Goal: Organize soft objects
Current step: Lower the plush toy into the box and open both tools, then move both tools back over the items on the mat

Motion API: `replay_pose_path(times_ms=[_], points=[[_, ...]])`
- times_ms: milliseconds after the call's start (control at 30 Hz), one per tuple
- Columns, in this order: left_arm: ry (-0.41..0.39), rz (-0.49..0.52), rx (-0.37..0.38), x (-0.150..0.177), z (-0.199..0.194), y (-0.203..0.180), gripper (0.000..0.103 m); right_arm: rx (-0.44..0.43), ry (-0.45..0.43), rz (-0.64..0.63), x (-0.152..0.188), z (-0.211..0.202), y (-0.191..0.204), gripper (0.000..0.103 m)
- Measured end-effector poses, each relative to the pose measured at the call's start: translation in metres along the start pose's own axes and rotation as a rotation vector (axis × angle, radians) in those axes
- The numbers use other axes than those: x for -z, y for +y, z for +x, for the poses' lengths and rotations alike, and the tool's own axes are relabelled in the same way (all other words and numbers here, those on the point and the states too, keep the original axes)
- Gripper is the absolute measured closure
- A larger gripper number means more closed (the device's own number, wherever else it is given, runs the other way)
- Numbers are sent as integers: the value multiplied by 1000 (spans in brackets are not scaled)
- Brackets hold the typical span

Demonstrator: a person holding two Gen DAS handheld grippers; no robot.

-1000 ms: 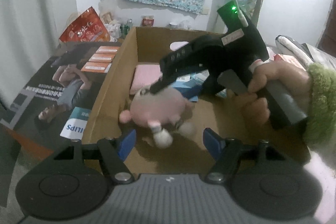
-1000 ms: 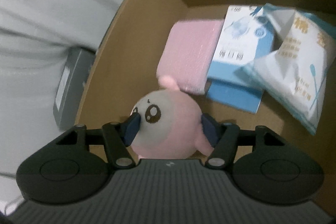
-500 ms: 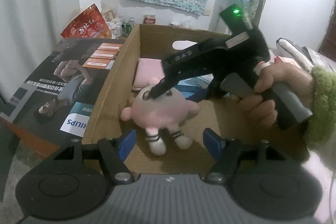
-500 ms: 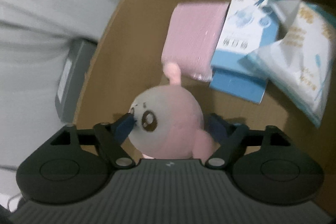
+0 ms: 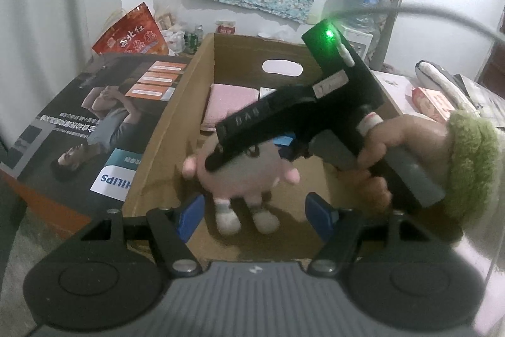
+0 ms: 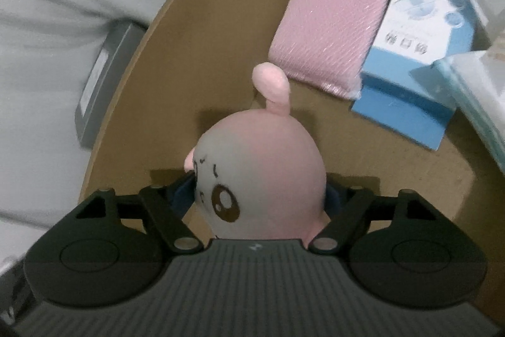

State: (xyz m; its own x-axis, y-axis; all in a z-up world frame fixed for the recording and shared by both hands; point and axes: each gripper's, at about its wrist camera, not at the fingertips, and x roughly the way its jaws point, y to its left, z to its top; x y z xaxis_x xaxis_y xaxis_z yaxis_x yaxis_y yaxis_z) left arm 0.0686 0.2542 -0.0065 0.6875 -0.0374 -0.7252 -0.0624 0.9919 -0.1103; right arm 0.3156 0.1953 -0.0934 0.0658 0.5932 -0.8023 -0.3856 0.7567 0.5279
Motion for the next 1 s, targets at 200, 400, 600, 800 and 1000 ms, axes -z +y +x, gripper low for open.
replay_pose_path(times_ms=[200, 400, 600, 800, 1000], points=[[2, -5, 0, 2, -2, 0, 31, 8, -125, 53, -10, -1, -11, 25], [1, -13, 0, 3, -4, -1, 31, -21, -117, 84, -10, 1, -17, 15], [-2, -15, -3, 3, -9, -2, 31, -56, -91, 200, -13, -14, -32, 3], [-17, -9, -12, 1, -22, -11, 31, -97, -163, 171, -5, -71, -23, 2], [-77, 20, 30, 2, -47, -40, 22, -198, -302, 121, 48, -156, -30, 2]])
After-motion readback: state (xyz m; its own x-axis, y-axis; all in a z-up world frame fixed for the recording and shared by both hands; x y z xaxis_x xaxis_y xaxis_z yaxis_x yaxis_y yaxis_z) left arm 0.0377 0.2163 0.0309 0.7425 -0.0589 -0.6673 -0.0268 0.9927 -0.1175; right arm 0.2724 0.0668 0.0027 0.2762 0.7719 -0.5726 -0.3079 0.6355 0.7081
